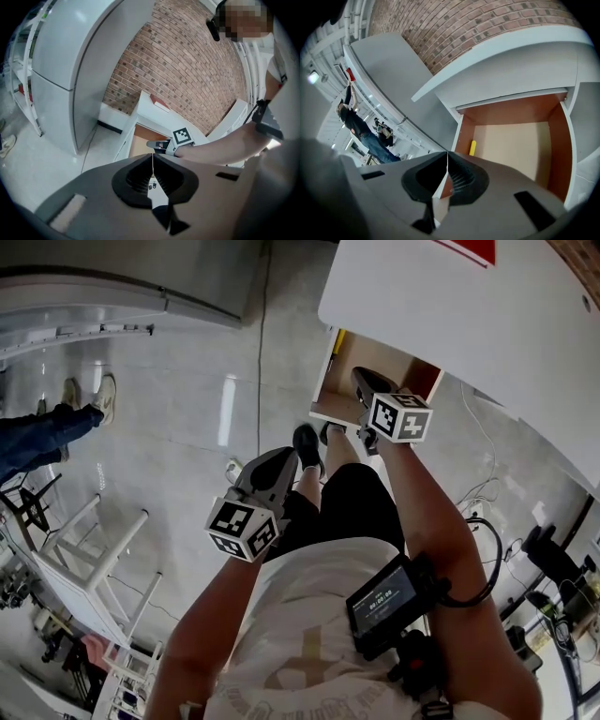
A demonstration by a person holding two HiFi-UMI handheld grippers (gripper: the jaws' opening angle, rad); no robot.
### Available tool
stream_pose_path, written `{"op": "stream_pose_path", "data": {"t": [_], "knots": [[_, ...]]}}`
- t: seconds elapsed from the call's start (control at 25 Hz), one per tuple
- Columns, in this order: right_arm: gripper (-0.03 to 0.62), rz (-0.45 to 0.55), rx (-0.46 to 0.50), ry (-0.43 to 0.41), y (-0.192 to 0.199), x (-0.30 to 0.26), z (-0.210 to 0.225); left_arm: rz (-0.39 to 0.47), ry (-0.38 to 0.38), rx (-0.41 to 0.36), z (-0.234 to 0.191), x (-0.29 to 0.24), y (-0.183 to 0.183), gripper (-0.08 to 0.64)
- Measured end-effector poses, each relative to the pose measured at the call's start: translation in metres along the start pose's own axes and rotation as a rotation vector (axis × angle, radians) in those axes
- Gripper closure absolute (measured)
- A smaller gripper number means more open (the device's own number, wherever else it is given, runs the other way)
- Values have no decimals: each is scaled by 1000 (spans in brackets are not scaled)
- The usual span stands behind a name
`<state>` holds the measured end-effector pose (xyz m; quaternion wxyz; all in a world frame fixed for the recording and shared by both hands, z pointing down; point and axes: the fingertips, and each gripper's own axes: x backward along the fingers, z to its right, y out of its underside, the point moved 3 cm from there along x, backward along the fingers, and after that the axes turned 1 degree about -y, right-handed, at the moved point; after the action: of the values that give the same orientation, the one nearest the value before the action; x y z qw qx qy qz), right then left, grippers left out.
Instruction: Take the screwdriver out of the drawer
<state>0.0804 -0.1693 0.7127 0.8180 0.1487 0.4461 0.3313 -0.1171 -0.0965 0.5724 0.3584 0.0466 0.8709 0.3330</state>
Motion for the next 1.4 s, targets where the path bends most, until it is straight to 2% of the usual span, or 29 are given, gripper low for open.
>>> {"op": "stream_pose_path", "data": {"t": [0.4,0.8,0.92,1.04,1.28,1.32,1.36,1.4], "knots": [[584,-4,-25,31,10,-31,23,-13,-23,18,-20,-13,11,551],[584,-19,-29,59,15,-72,47,1,13,58,-13,-50,15,551],[584,-14,-57,71,19,-83,52,-3,16,70,-13,-50,21,551],[584,5,-102,79,22,-91,58,-6,8,84,-18,-47,29,551],[583,27,-111,68,26,-111,66,0,-32,126,-38,-38,51,551],[574,28,-117,73,26,-113,69,-2,-35,131,-39,-37,55,551],[505,27,-124,78,26,-115,72,-5,-37,134,-40,-37,59,551],[479,25,-130,81,26,-117,75,-9,-37,137,-40,-37,62,551]]}}
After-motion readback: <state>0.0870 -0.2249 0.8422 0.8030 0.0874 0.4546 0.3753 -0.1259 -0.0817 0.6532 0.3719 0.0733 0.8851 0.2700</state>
